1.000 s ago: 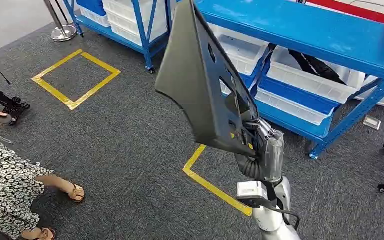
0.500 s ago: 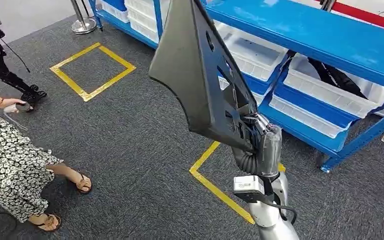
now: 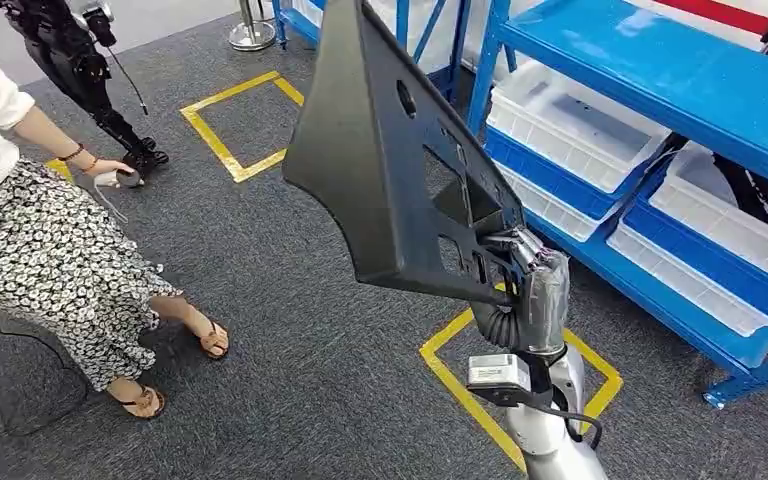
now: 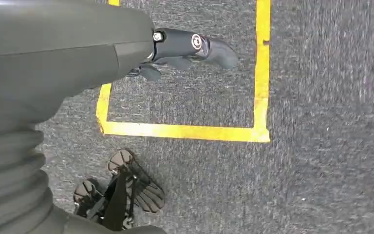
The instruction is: Take the parts from the cabinet and place them on the table.
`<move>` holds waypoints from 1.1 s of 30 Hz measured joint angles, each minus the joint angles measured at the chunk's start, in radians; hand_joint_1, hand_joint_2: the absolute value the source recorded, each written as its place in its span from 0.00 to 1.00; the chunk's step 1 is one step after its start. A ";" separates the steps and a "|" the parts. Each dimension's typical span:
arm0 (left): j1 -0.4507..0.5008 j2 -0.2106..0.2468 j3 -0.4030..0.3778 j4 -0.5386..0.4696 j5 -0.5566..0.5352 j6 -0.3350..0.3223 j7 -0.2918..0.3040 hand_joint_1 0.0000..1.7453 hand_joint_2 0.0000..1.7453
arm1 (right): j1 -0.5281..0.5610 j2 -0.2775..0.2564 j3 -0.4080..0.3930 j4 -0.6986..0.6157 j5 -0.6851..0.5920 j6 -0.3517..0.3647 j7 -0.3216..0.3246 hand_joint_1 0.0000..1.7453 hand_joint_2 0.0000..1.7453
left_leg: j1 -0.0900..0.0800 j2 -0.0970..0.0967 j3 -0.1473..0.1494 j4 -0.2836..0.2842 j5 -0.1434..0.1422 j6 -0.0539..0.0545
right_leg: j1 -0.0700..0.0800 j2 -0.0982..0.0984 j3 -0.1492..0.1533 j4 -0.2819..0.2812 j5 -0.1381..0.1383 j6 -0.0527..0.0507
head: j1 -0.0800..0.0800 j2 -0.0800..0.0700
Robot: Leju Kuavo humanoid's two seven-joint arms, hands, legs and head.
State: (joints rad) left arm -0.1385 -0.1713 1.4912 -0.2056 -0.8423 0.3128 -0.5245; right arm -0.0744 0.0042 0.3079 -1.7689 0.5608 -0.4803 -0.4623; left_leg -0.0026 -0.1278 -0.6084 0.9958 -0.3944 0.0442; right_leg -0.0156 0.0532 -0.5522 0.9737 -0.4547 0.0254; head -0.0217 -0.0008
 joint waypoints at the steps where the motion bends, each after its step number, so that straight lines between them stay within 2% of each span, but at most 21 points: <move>1: 0.003 0.000 0.000 0.000 -0.005 -0.003 -0.002 0.00 1.00 | 0.002 -0.004 0.000 -0.002 -0.001 -0.005 0.001 1.00 1.00 | 0.003 -0.006 -0.002 -0.002 0.002 -0.006 | 0.004 -0.006 0.000 0.001 -0.001 -0.008 | 0.000 0.000; 2: 0.008 0.000 0.000 0.000 -0.010 -0.005 -0.003 0.00 1.00 | 0.005 -0.008 0.000 -0.007 -0.002 -0.009 0.002 1.00 1.00 | 0.004 -0.016 -0.005 -0.002 0.003 -0.013 | 0.001 -0.015 0.001 -0.001 0.004 -0.015 | 0.000 0.000; 3: 0.010 0.005 -0.001 0.000 -0.015 -0.006 -0.003 0.00 1.00 | 0.009 -0.011 -0.001 -0.010 -0.002 -0.014 0.003 1.00 1.00 | 0.005 -0.019 -0.008 0.004 0.000 -0.015 | -0.022 -0.026 0.009 -0.008 0.008 -0.021 | 0.000 0.000; 4: 0.012 0.003 -0.002 0.000 -0.018 -0.006 -0.002 0.00 1.00 | 0.013 -0.015 -0.002 -0.016 -0.005 -0.019 0.006 1.00 1.00 | 0.000 0.040 -0.015 0.032 -0.020 -0.019 | -0.017 -0.032 0.014 -0.009 0.008 -0.028 | 0.000 0.000; 6: 0.012 0.002 -0.003 0.000 -0.030 -0.003 0.010 0.00 1.00 | 0.031 -0.025 -0.006 -0.027 -0.007 -0.032 0.006 1.00 1.00 | 0.010 0.111 -0.084 0.180 -0.101 -0.033 | -0.011 -0.056 0.024 -0.008 0.001 -0.039 | -0.009 0.000; 8: 0.012 0.002 -0.003 0.000 -0.035 -0.001 0.019 0.00 1.00 | 0.046 -0.036 -0.010 -0.033 -0.008 -0.037 0.008 1.00 1.00 | 0.021 0.125 -0.161 0.324 -0.150 -0.043 | -0.005 -0.079 0.026 -0.008 -0.004 -0.043 | -0.009 0.000; 9: 0.013 0.001 -0.003 0.000 -0.036 0.000 0.022 0.00 1.00 | 0.052 -0.040 -0.011 -0.034 -0.009 -0.039 0.008 1.00 1.00 | 0.025 0.126 -0.170 0.332 -0.140 -0.046 | -0.004 -0.089 0.028 -0.008 -0.007 -0.041 | -0.009 0.000; 10: 0.013 0.001 -0.003 0.000 -0.036 0.000 0.023 0.00 1.00 | 0.055 -0.042 -0.011 -0.035 -0.010 -0.039 0.009 1.00 1.00 | 0.027 0.127 -0.154 0.295 -0.112 -0.048 | -0.004 -0.096 0.030 -0.008 -0.010 -0.040 | -0.009 0.000; 12: 0.013 0.002 -0.003 0.000 -0.039 0.002 0.026 0.00 1.00 | 0.061 -0.046 -0.013 -0.042 -0.009 -0.043 0.009 1.00 1.00 | 0.028 0.155 -0.045 0.093 -0.015 -0.044 | -0.004 -0.113 0.041 -0.008 -0.019 -0.032 | -0.010 0.000; 13: 0.012 0.002 -0.004 0.000 -0.042 0.001 0.027 0.00 1.00 | 0.062 -0.047 -0.015 -0.045 -0.009 -0.047 0.009 1.00 1.00 | 0.023 0.197 -0.004 0.019 -0.003 -0.038 | -0.001 -0.119 0.047 -0.008 -0.022 -0.028 | -0.009 0.000; 14: 0.010 0.002 -0.004 0.000 -0.044 0.000 0.028 0.00 1.00 | 0.064 -0.048 -0.018 -0.049 -0.008 -0.051 0.009 1.00 1.00 | 0.013 0.203 -0.004 0.023 -0.011 -0.029 | 0.011 -0.127 0.047 -0.009 -0.026 -0.021 | -0.008 0.000; 18: 0.008 0.002 -0.004 0.000 -0.043 -0.003 0.021 0.00 1.00 | 0.073 -0.051 -0.023 -0.058 -0.007 -0.063 0.007 1.00 1.00 | 0.002 0.161 -0.006 0.008 -0.010 -0.002 | 0.014 -0.162 0.058 -0.019 -0.034 0.002 | -0.009 0.000; 19: 0.008 0.000 -0.004 0.000 -0.043 -0.003 0.020 0.00 1.00 | 0.075 -0.055 -0.026 -0.062 -0.007 -0.064 0.002 1.00 1.00 | 0.014 0.150 0.010 -0.010 0.000 0.008 | 0.011 -0.139 0.048 -0.001 -0.046 0.005 | -0.006 0.000; 21: 0.005 0.000 -0.004 0.000 -0.038 -0.001 0.019 0.00 1.00 | 0.076 -0.061 -0.027 -0.062 -0.010 -0.068 -0.011 1.00 1.00 | 0.010 0.131 0.014 -0.017 0.006 0.020 | 0.006 -0.070 -0.010 0.129 -0.109 -0.012 | -0.004 0.000; 23: 0.002 0.000 -0.004 0.000 -0.035 0.001 0.019 0.00 1.00 | 0.082 -0.070 -0.027 -0.058 -0.014 -0.068 -0.016 1.00 1.00 | 0.009 0.101 0.011 -0.017 0.004 0.022 | 0.002 -0.056 -0.106 0.298 -0.167 -0.013 | 0.000 0.000; 24: 0.002 0.000 -0.004 0.000 -0.035 0.002 0.019 0.00 1.00 | 0.082 -0.072 -0.027 -0.053 -0.016 -0.068 -0.018 1.00 1.00 | 0.008 0.087 0.011 -0.016 0.004 0.022 | 0.001 -0.056 -0.130 0.327 -0.166 -0.005 | 0.000 0.000; 25: 0.003 0.000 -0.004 0.000 -0.035 0.002 0.020 0.00 1.00 | 0.081 -0.073 -0.027 -0.050 -0.016 -0.069 -0.019 1.00 1.00 | 0.008 0.072 0.012 -0.016 0.004 0.021 | 0.001 -0.055 -0.124 0.299 -0.143 0.006 | -0.001 0.000; 27: 0.002 -0.002 -0.004 0.000 -0.035 0.002 0.021 0.00 1.00 | 0.079 -0.075 -0.027 -0.048 -0.016 -0.069 -0.019 1.00 1.00 | 0.008 0.045 0.015 -0.015 0.003 0.020 | -0.003 -0.047 -0.055 0.137 -0.063 0.026 | 0.002 0.000; 28: 0.002 -0.003 -0.004 0.000 -0.035 0.003 0.021 0.00 1.00 | 0.076 -0.076 -0.027 -0.048 -0.016 -0.069 -0.019 1.00 1.00 | 0.008 0.032 0.015 -0.011 0.001 0.015 | -0.011 -0.017 -0.005 0.027 -0.019 0.032 | 0.002 0.000; 29: 0.002 -0.003 -0.004 0.000 -0.035 0.003 0.021 0.00 1.00 | 0.073 -0.077 -0.027 -0.047 -0.016 -0.069 -0.020 1.00 1.00 | 0.000 0.023 0.012 -0.003 -0.002 0.008 | -0.009 -0.001 0.001 -0.004 -0.008 0.025 | 0.002 0.000; 33: 0.009 -0.004 -0.004 0.000 -0.034 0.003 0.021 0.00 1.00 | 0.067 -0.077 -0.027 -0.045 -0.016 -0.069 -0.021 1.00 1.00 | 0.006 -0.002 0.000 -0.002 -0.004 -0.012 | -0.008 -0.031 0.012 -0.006 0.001 -0.007 | 0.001 0.000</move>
State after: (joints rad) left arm -0.1291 -0.1751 1.4870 -0.2052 -0.8766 0.3162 -0.5035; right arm -0.0069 -0.0732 0.2811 -1.8139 0.5444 -0.5493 -0.4837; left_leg 0.0035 -0.1295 -0.6080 0.9937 -0.3982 0.0317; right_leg -0.0233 0.0220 -0.5397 0.9677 -0.4536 0.0181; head -0.0206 -0.0008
